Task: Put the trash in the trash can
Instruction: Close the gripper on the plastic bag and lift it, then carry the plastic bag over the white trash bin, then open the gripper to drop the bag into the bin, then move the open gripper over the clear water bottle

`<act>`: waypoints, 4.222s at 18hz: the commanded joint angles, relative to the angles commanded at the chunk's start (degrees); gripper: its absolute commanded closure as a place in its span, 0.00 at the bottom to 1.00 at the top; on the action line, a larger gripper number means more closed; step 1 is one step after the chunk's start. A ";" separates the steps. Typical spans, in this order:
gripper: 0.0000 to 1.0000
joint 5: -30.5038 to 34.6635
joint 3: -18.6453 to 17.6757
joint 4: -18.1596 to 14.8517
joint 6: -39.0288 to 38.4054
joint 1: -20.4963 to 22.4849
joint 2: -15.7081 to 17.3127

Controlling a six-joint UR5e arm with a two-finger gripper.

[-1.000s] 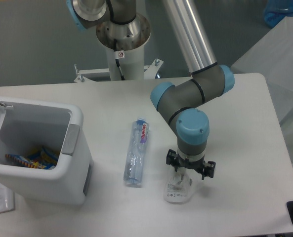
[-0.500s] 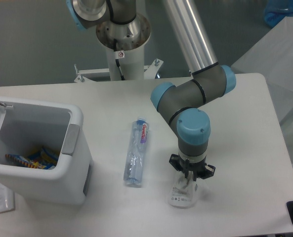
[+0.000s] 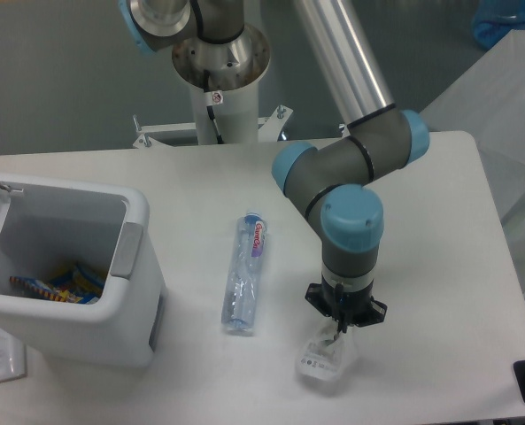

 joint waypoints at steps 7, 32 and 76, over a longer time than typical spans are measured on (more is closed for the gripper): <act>1.00 -15.21 0.00 0.00 -6.15 -0.79 9.23; 0.22 -24.90 -7.03 0.09 -13.81 -17.05 21.37; 0.00 -0.29 -7.38 -4.57 -11.17 -7.99 -4.29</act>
